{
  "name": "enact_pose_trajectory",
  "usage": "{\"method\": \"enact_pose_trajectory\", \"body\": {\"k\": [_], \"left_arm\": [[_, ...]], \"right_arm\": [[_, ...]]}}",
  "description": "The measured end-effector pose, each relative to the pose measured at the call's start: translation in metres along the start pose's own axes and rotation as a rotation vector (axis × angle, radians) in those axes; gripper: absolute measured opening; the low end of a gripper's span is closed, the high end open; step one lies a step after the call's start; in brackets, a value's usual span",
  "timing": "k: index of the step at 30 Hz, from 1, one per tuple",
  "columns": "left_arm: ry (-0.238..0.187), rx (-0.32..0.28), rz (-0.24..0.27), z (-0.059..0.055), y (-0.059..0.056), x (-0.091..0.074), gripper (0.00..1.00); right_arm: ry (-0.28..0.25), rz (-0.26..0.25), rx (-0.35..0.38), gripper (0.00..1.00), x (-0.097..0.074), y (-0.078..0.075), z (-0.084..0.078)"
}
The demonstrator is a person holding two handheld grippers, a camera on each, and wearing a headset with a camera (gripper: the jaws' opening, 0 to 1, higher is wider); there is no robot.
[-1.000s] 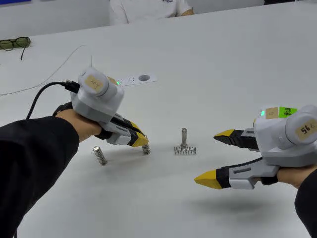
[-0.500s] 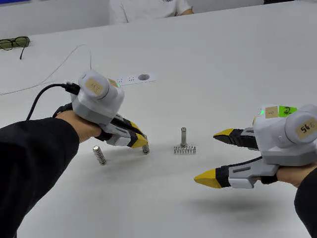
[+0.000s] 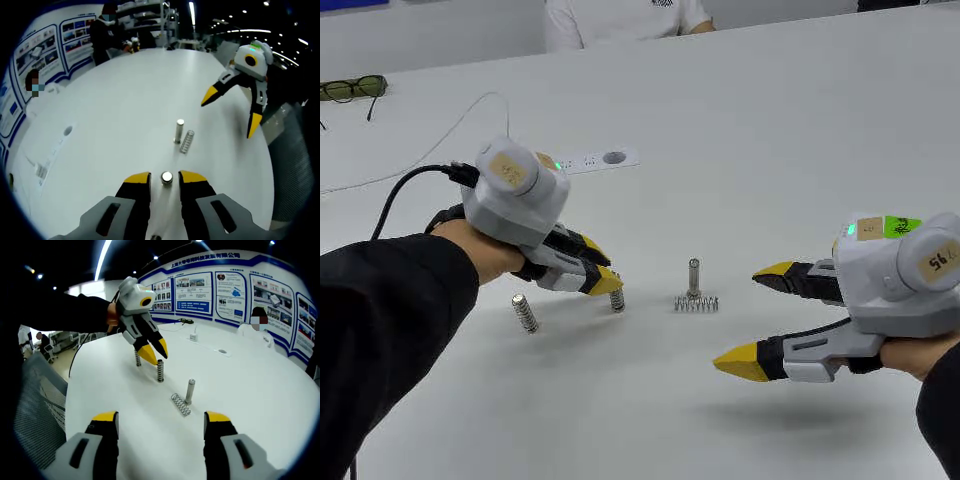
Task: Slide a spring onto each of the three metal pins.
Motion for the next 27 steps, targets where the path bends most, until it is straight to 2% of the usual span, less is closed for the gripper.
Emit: {"method": "enact_pose_trajectory", "body": {"k": [8, 18, 27], "left_arm": [[-0.018, 0.01, -0.01, 0.006, -0.004, -0.003, 0.25], [-0.037, 0.034, -0.019, 0.018, -0.009, -0.004, 0.26], [-0.043, 0.058, -0.035, 0.029, -0.015, 0.0, 0.26]], "right_arm": [[0.004, 0.006, -0.001, 0.7, 0.001, 0.002, -0.001], [0.005, 0.009, -0.002, 0.7, 0.001, 0.002, -0.001], [0.0, 0.008, -0.004, 0.7, 0.001, 0.002, 0.0]]}}
Point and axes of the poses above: the centre of the closed fingertips' face, and the gripper's own axes: x roughly forward along the fingers, y roughly to its left, z roughly out of its top, the point moved 4 cm from there along -x, roughly backward along the fingers, and after that the axes turned 10 degrees about -y, right-handed, at the moved point
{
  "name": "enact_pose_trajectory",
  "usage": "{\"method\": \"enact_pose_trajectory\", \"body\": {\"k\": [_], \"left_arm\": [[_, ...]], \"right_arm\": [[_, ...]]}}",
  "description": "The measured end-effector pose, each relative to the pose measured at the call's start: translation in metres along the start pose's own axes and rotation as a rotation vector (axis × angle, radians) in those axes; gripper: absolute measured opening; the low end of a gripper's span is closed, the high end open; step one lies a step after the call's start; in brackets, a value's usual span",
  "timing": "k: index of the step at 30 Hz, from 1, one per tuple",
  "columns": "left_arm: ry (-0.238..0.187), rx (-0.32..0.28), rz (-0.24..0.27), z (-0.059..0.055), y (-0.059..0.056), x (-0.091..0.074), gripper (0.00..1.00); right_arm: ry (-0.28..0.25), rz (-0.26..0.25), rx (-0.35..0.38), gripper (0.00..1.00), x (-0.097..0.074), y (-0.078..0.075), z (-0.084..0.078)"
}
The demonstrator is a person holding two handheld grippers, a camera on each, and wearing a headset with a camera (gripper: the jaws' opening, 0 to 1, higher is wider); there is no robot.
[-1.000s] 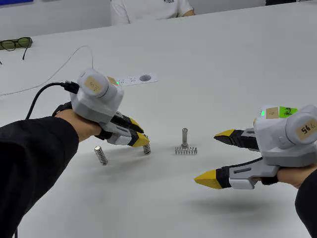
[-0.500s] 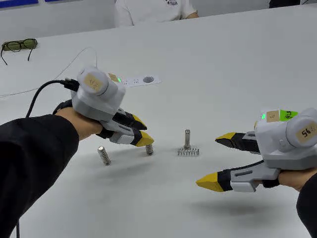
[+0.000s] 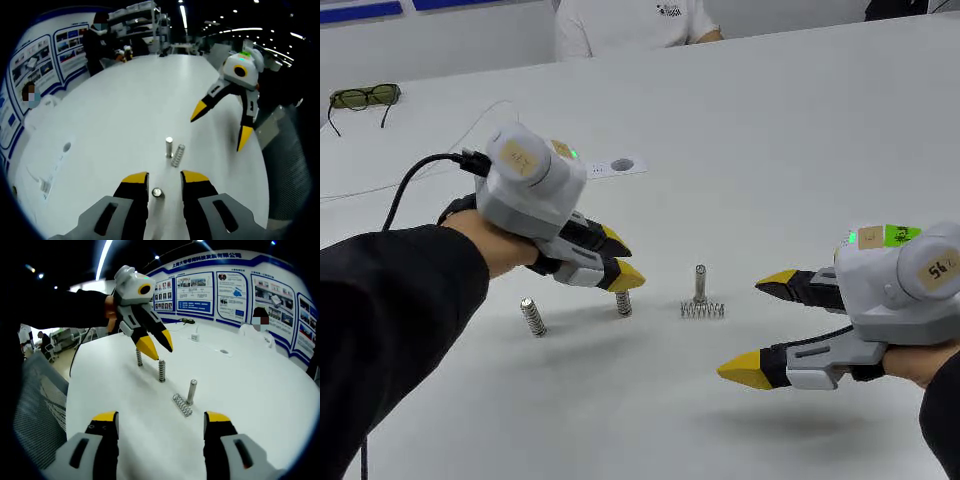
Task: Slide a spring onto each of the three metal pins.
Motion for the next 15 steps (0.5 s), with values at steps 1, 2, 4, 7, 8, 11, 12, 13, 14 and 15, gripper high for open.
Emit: {"method": "enact_pose_trajectory", "body": {"k": [1, 2, 4, 7, 8, 11, 12, 13, 14, 15], "left_arm": [[0.001, 0.002, -0.002, 0.001, -0.001, 0.001, 0.26], [0.003, 0.006, -0.006, 0.001, -0.001, 0.003, 0.26], [0.007, 0.011, -0.012, 0.002, -0.003, 0.005, 0.26], [0.015, 0.023, -0.023, 0.003, -0.005, 0.009, 0.26], [0.017, 0.027, -0.026, 0.004, -0.005, 0.01, 0.26], [0.029, 0.038, -0.036, 0.003, -0.007, 0.015, 0.26], [0.04, 0.043, -0.041, 0.002, -0.007, 0.017, 0.26], [0.045, 0.049, -0.045, 0.002, -0.008, 0.018, 0.25], [0.051, 0.054, -0.048, 0.002, -0.009, 0.02, 0.25], [0.057, 0.062, -0.053, 0.002, -0.01, 0.022, 0.25]], "right_arm": [[-0.001, -0.001, 0.0, 0.7, 0.0, 0.0, 0.0], [-0.003, -0.002, 0.0, 0.7, 0.0, 0.0, 0.001], [-0.005, -0.004, 0.0, 0.7, -0.001, -0.001, 0.001], [-0.008, -0.007, 0.0, 0.7, -0.001, -0.002, 0.002], [-0.009, -0.007, 0.0, 0.7, -0.001, -0.002, 0.002], [-0.01, -0.009, 0.0, 0.7, -0.001, -0.002, 0.003], [-0.011, -0.009, 0.0, 0.7, -0.002, -0.002, 0.003], [-0.01, -0.009, 0.0, 0.7, -0.002, -0.002, 0.003], [-0.011, -0.01, 0.0, 0.7, -0.002, -0.002, 0.003], [-0.011, -0.01, 0.001, 0.7, -0.002, -0.003, 0.003]]}}
Point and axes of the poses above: the centre of the closed fingertips' face, and the gripper's own axes: x roughly forward along the fingers, y roughly to its left, z roughly out of its top, the point moved 4 cm from there along -x, roughly backward along the fingers, and after that the axes turned 10 degrees about -y, right-handed, at the moved point
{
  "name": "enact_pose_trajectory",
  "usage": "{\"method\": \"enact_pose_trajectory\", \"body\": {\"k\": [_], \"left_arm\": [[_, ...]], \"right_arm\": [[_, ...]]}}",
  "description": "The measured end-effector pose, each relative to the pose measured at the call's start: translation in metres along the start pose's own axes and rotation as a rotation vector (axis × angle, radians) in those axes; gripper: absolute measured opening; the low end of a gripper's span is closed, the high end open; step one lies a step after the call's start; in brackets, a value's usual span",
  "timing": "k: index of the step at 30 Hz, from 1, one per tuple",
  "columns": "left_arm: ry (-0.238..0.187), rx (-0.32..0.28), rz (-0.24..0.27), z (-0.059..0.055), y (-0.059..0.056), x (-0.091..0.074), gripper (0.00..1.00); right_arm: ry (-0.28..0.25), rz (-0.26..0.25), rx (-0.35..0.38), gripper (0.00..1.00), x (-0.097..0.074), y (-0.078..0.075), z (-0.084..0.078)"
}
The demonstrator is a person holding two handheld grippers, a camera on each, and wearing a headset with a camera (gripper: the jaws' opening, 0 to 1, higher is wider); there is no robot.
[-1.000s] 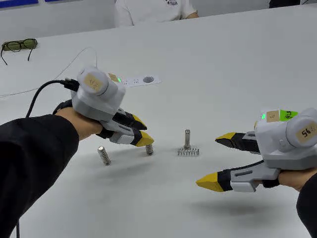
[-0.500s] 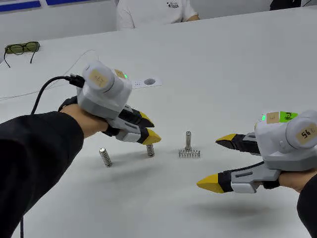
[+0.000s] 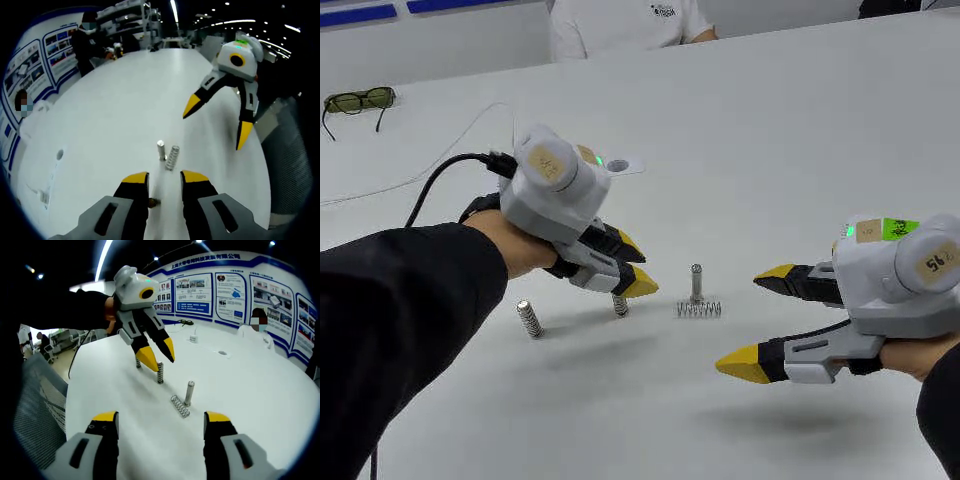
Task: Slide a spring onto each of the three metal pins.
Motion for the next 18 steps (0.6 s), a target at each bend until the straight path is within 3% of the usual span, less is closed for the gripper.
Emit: {"method": "enact_pose_trajectory", "body": {"k": [12, 18], "left_arm": [[0.058, 0.062, -0.046, 0.001, -0.009, 0.019, 0.25], [0.071, 0.065, -0.055, 0.0, -0.01, 0.026, 0.24]], "right_arm": [[-0.006, -0.007, 0.003, 0.7, -0.002, -0.002, 0.001], [-0.007, -0.008, 0.001, 0.7, -0.002, -0.002, 0.002]]}}
Point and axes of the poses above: the centre of the closed fingertips' face, and the gripper's own axes: x roughly forward along the fingers, y roughly to its left, z roughly out of its top, the point moved 4 cm from there along -x, roughly backward along the fingers, and after that the axes turned 10 degrees about -y, right-handed, at the moved point
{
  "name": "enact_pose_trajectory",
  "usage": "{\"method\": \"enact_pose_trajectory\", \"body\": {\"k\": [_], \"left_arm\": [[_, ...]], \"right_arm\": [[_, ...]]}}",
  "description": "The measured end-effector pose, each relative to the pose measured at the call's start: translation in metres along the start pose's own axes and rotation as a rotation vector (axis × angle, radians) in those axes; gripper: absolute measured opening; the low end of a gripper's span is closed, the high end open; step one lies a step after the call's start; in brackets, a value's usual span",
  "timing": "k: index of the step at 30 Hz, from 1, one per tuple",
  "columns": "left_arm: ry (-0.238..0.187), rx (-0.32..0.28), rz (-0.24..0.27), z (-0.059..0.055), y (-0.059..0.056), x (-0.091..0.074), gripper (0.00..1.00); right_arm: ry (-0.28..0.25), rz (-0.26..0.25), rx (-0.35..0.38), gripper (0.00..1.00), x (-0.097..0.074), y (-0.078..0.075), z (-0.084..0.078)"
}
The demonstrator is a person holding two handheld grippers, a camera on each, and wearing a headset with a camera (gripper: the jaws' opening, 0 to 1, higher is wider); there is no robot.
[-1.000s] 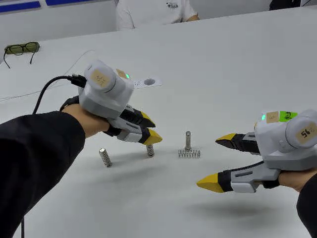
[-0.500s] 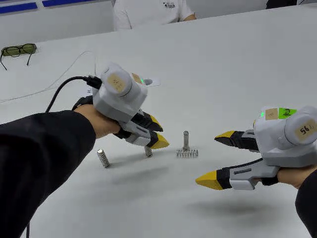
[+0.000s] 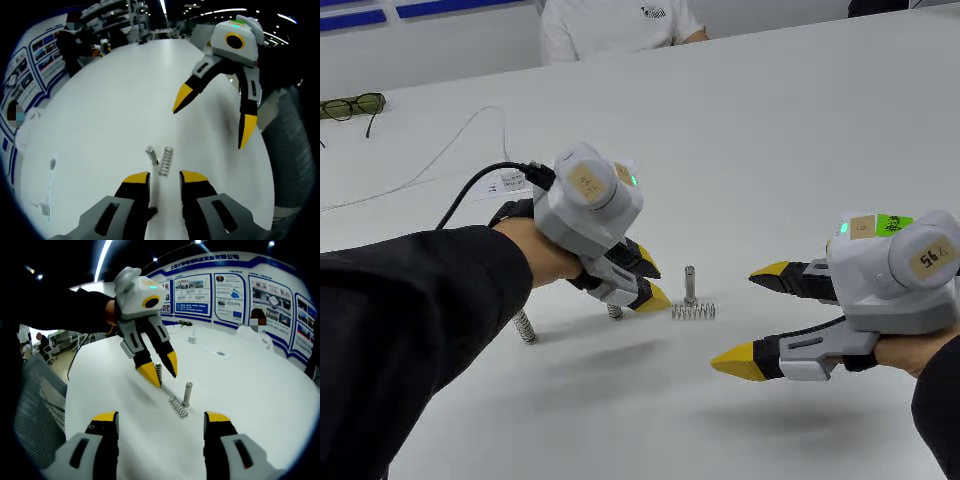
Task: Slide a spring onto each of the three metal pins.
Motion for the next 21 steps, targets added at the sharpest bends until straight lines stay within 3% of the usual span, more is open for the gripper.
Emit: {"method": "enact_pose_trajectory", "body": {"k": [6, 21], "left_arm": [[0.013, 0.01, -0.015, 0.001, 0.001, 0.011, 0.23], [0.085, 0.057, -0.044, -0.013, 0.001, 0.028, 0.2]], "right_arm": [[-0.002, -0.001, 0.002, 0.7, 0.0, -0.001, 0.0], [0.0, 0.001, 0.009, 0.7, 0.001, -0.001, -0.001]]}}
Point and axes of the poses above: the centre of the closed fingertips' face, and the gripper's own axes: x roughly forward along the fingers, y roughly to its left, z roughly out of its top, the point moved 4 cm from there along -x, roughly backward along the fingers, and after that the axes turned 10 degrees about -y, right-handed, at the moved point
